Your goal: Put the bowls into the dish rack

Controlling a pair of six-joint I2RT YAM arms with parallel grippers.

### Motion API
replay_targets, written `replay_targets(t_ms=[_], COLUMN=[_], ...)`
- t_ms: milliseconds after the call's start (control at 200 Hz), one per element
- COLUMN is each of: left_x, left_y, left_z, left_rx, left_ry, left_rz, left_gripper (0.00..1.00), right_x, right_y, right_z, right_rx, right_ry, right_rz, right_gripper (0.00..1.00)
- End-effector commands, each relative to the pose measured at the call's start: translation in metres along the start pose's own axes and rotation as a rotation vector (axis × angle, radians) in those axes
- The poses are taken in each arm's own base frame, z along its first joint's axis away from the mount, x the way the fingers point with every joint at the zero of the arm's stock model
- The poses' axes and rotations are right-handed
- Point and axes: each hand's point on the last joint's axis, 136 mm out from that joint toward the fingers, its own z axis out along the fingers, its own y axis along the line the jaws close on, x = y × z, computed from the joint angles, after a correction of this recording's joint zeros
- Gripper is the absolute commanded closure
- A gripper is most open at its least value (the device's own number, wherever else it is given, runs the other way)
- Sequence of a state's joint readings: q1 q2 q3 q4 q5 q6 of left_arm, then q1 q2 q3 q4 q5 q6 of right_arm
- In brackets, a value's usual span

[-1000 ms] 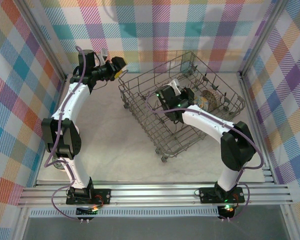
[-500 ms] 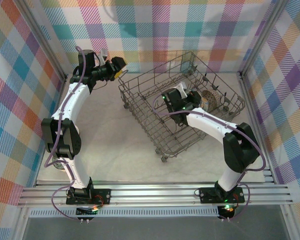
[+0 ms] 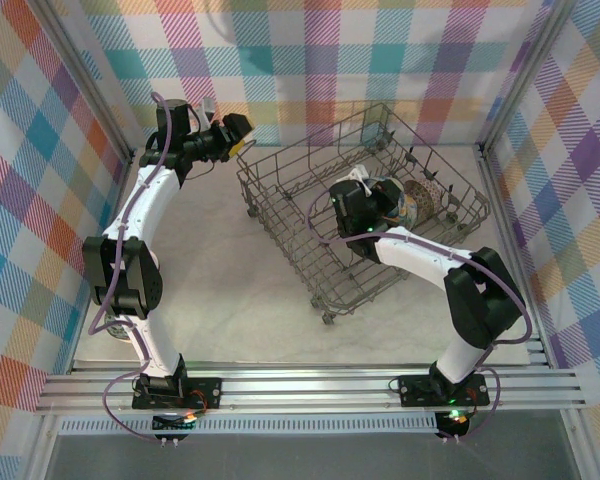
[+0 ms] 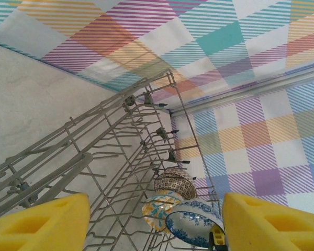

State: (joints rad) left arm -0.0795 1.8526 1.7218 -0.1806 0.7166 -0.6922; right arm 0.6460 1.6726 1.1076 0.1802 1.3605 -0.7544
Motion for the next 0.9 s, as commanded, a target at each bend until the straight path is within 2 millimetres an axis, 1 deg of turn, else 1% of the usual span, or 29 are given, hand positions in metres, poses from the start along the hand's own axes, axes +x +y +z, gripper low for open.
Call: replay_targets(t_ms=[0, 205, 405, 495, 730, 895], left_x=[-0.003, -0.004, -0.005, -0.005, -0.005, -0.004], left_y=[-0.017, -0.018, -0.018, -0.017, -0.016, -0.016], left_z=[-0.013, -0.015, -0.014, -0.014, -0.013, -0.013], left_rx=[0.032, 0.033, 0.034, 0.035, 0.037, 0.041], left_ry=[-0.016, -0.02, -0.024, -0.025, -0.027, -0.028], left_rz=[0.028, 0.03, 0.026, 0.022, 0.015, 0.013], left_gripper=[0.32, 0.32, 0.32, 0.32, 0.32, 0.32], right_x=[-0.009, -0.002, 0.012, 0.015, 0.016, 0.027], right_y=[-0.034, -0.03, -0.023, -0.023, -0.022, -0.023], right_z=[-0.001, 0.001, 0.001, 0.001, 0.001, -0.001], right_rx=[0.07, 0.07, 0.046, 0.047, 0.051, 0.057], right_ry=[-0.012, 0.006, 0.041, 0.053, 0.062, 0.088], right_rz=[0.098, 0.069, 0.052, 0.047, 0.022, 0.029], right_gripper=[1.0, 1.0, 1.0, 1.0, 1.0, 1.0])
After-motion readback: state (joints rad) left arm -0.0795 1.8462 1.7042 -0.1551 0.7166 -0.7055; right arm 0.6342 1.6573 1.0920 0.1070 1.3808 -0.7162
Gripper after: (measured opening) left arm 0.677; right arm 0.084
